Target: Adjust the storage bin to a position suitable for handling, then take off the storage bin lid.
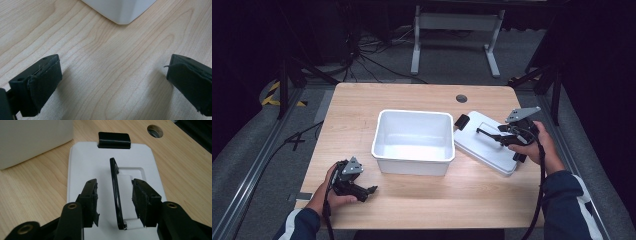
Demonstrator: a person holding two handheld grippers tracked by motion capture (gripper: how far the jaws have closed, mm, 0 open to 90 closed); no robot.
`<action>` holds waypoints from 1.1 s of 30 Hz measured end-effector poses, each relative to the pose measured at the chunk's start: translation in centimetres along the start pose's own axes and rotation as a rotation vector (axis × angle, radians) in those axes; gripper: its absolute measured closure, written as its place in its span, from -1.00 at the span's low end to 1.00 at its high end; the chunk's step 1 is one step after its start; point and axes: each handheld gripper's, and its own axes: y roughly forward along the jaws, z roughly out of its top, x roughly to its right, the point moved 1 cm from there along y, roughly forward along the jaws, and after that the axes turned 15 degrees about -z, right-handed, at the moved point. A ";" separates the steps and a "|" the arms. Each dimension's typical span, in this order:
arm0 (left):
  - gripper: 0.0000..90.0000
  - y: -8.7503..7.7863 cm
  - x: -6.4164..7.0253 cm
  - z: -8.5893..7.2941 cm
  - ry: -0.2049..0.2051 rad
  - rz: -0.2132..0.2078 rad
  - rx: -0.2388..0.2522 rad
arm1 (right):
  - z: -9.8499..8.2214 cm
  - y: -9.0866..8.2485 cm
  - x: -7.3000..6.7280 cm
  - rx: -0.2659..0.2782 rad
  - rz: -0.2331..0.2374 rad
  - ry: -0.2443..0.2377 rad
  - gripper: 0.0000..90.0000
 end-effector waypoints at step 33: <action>-0.99 0.0 0.0 0.0 0.001 -0.007 -0.001 | -3.6 -5.5 -3.9 0.132 0.034 -0.035 0.08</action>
